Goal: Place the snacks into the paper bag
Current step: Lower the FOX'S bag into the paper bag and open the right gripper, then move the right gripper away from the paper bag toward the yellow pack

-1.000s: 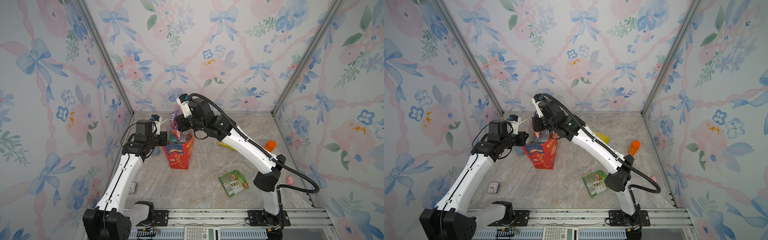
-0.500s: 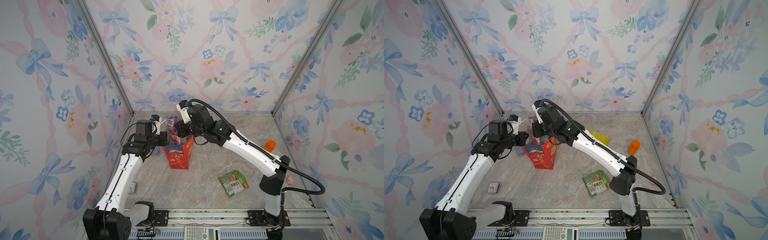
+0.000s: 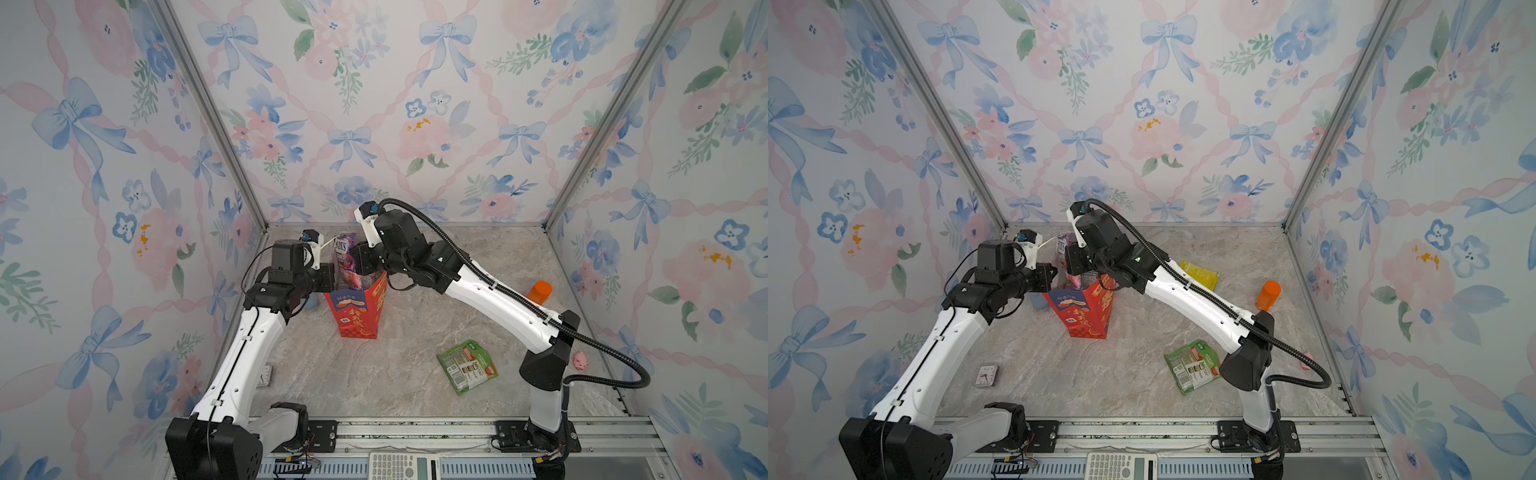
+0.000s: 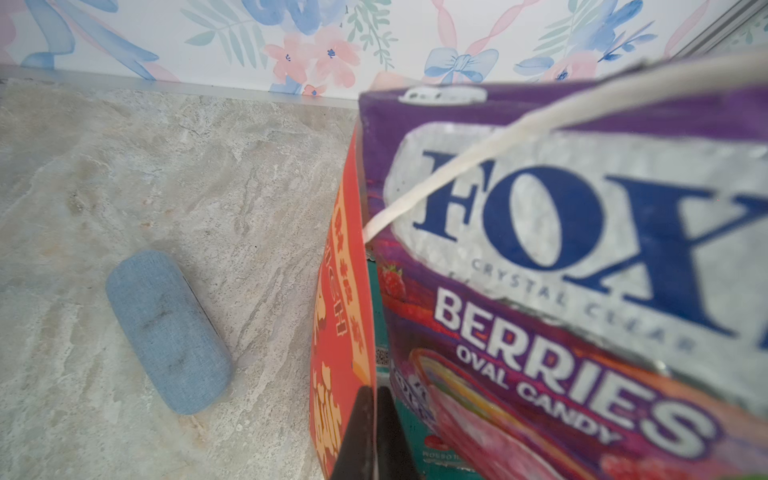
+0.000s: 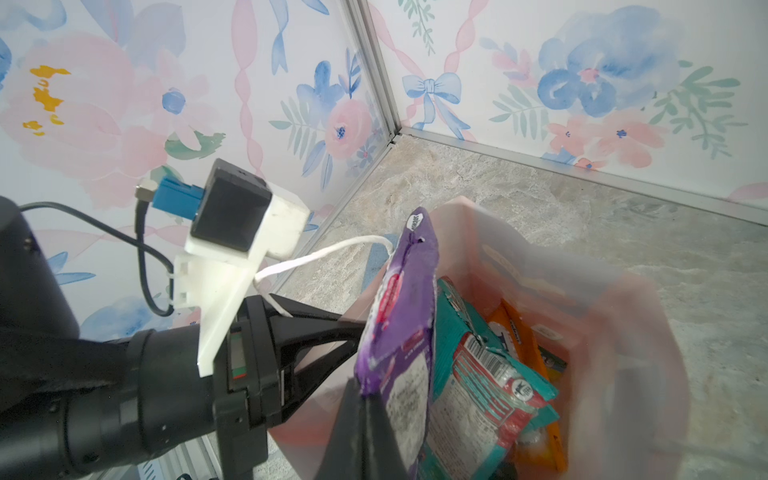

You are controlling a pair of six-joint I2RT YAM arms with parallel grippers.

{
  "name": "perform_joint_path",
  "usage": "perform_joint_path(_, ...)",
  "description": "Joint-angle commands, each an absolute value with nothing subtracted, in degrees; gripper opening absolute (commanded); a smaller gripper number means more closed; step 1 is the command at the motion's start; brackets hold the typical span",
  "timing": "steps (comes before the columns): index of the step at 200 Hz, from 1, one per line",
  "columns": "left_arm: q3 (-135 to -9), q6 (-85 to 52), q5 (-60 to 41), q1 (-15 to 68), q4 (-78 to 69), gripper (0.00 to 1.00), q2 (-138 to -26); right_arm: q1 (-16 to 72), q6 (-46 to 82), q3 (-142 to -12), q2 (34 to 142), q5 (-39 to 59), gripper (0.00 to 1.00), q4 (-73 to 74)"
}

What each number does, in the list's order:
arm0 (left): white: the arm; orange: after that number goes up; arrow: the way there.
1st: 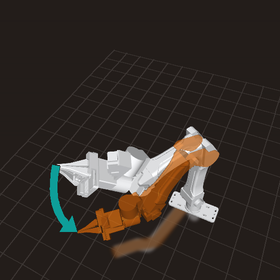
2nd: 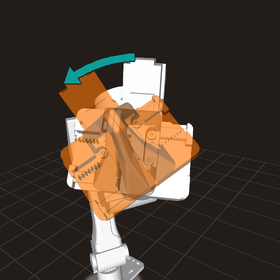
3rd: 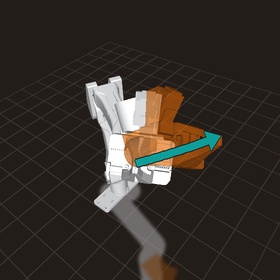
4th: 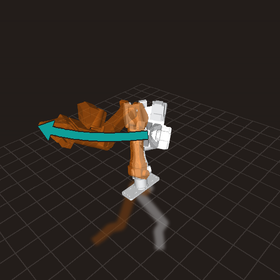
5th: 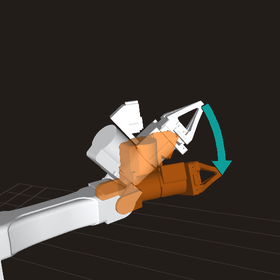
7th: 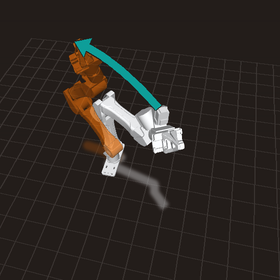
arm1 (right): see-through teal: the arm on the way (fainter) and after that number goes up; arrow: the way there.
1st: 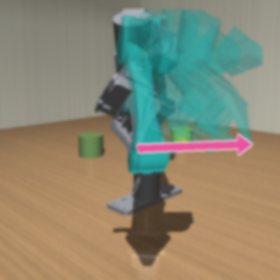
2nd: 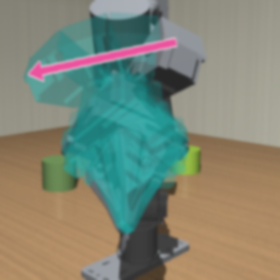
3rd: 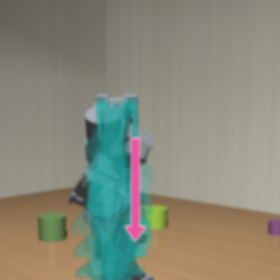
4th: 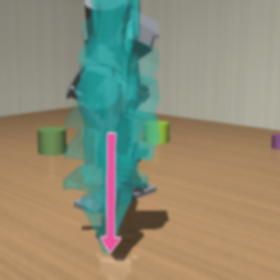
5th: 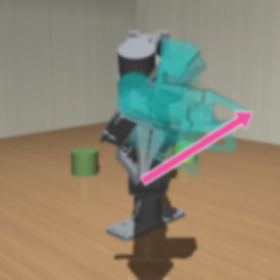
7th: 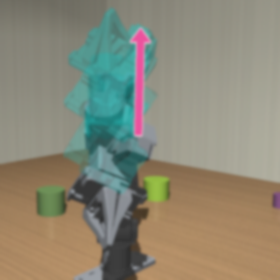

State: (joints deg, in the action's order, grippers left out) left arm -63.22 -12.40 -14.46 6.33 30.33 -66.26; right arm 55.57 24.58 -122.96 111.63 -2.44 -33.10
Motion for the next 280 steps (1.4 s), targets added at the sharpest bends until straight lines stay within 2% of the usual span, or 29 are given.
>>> perform_joint_path(1, -63.6, -11.2, -15.3, 6.4, 28.8, 0.00, -66.0, 54.4, 26.6, -122.3, 111.1, -0.7, 0.00, -30.0)
perform_joint_path(24, -63.7, -11.2, -15.2, 6.4, 28.8, 0.00, -65.9, 53.5, 26.7, -121.5, 111.0, -0.6, 0.00, -29.8)
perform_joint_path(29, -63.7, -11.2, -15.1, 6.4, 28.8, 0.00, -66.0, 53.2, 26.7, -121.5, 111.0, -0.7, 0.04, -30.0)
perform_joint_path(54, -63.6, -11.2, -15.2, 6.4, 28.8, 0.00, -66.1, 51.9, 26.8, -120.6, 110.2, -1.1, 0.48, -30.5)
perform_joint_path(73, -63.8, -11.1, -15.2, 6.4, 28.8, 0.00, -66.3, 51.0, 26.6, -119.7, 108.9, -1.2, 0.68, -30.2)
perform_joint_path(81, -63.7, -11.2, -15.2, 6.3, 28.8, 0.00, -66.3, 50.7, 26.5, -119.5, 108.5, -1.2, 0.73, -30.2)
perform_joint_path(223, -63.9, -11.3, -15.1, 6.4, 28.8, 0.00, -66.7, 48.2, 22.5, -114.2, 99.7, 7.3, 0.79, -28.1)
perform_joint_path(280, -64.0, -11.4, -15.3, 6.4, 28.8, 0.00, -66.7, 42.5, 23.6, -101.7, 88.2, 4.8, 0.86, -24.3)
